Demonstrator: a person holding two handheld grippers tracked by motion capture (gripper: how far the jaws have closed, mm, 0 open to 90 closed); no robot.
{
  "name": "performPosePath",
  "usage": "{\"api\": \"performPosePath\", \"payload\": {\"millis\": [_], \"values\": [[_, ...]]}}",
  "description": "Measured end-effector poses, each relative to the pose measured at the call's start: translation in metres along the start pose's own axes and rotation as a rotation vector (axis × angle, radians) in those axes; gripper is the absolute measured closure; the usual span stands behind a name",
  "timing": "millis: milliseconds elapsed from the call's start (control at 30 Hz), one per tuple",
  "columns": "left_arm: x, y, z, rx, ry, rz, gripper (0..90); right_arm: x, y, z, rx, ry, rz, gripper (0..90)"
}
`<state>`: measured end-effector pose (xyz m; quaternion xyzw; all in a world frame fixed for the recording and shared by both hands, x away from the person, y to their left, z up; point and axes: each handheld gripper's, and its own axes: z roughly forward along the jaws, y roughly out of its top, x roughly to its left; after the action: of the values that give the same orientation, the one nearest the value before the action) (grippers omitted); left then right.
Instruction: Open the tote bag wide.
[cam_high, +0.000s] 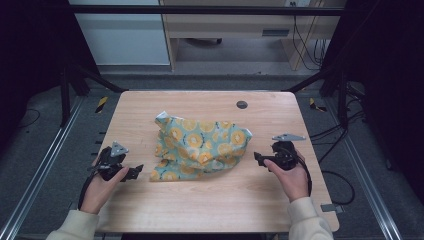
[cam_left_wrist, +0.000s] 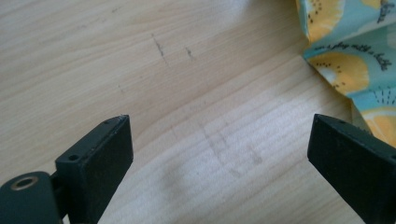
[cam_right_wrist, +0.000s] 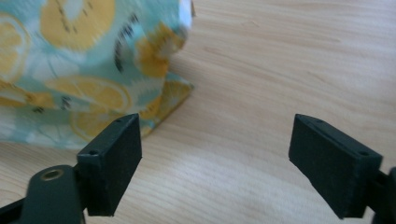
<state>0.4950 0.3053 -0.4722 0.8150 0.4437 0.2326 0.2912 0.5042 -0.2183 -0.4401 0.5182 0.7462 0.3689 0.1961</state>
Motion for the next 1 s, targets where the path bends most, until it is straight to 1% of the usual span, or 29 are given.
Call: {"api": "performPosePath", "payload": {"millis": [100,167,267,300,400,433,467,500,533,600,667,700,733,767,800,833,867,900,967,1000], "values": [[-0.001,-0.003,-0.001,0.013,0.012,0.002,6.3,0.002,0.017,-0.001,0.011,0.010,-0.017,16.4],[0.000,-0.003,-0.002,0.006,0.027,-0.002,6.3,0.005,0.030,0.000,0.023,0.024,-0.029,16.2],[0.003,-0.004,-0.002,0.001,0.036,-0.017,6.3,0.010,0.045,0.002,0.035,0.043,-0.063,14.9],[0.004,-0.004,-0.001,0.005,0.037,-0.018,6.3,0.012,0.050,0.002,0.029,0.045,-0.072,14.6],[0.005,-0.004,-0.001,0.005,0.041,-0.020,6.3,0.019,0.064,0.005,0.023,0.074,-0.090,14.1],[0.004,-0.004,-0.001,0.004,0.041,-0.020,6.4,0.022,0.069,0.006,0.027,0.080,-0.107,14.3],[0.004,-0.004,-0.001,0.002,0.042,-0.022,6.4,0.026,0.073,0.008,0.026,0.082,-0.115,14.8],[0.004,-0.004,-0.001,0.002,0.042,-0.022,6.4,0.026,0.073,0.008,0.026,0.082,-0.115,14.8],[0.004,-0.004,-0.001,0.002,0.043,-0.021,6.4,0.033,0.083,0.013,0.027,0.101,-0.127,15.4],[0.005,-0.004,-0.002,0.003,0.045,-0.021,6.4,0.039,0.089,0.017,0.025,0.111,-0.129,15.8],[0.005,-0.004,-0.002,0.001,0.045,-0.023,6.5,0.044,0.095,0.023,0.031,0.124,-0.141,15.7],[0.005,-0.004,-0.002,0.001,0.045,-0.023,6.5,0.044,0.095,0.023,0.031,0.124,-0.141,15.7],[0.006,-0.004,-0.002,0.002,0.046,-0.024,6.6,0.049,0.099,0.030,0.033,0.136,-0.136,15.4],[0.006,-0.004,-0.002,0.002,0.046,-0.024,6.6,0.049,0.099,0.030,0.033,0.136,-0.136,15.4],[0.006,-0.004,-0.002,0.004,0.046,-0.024,6.7,0.053,0.102,0.036,0.037,0.146,-0.135,15.4],[0.007,-0.004,-0.002,0.004,0.043,-0.025,6.8,0.055,0.103,0.038,0.045,0.147,-0.139,15.4],[0.008,-0.003,-0.003,-0.001,0.044,-0.032,6.8,0.057,0.103,0.042,0.054,0.141,-0.156,16.8],[0.010,-0.004,-0.004,-0.006,0.044,-0.042,6.8,0.058,0.103,0.044,0.055,0.138,-0.160,19.3],[0.013,-0.005,-0.004,-0.007,0.046,-0.053,7.0,0.059,0.103,0.048,0.064,0.145,-0.147,21.9],[0.013,-0.005,-0.004,-0.004,0.047,-0.053,7.0,0.060,0.103,0.050,0.067,0.149,-0.148,29.4]]}}
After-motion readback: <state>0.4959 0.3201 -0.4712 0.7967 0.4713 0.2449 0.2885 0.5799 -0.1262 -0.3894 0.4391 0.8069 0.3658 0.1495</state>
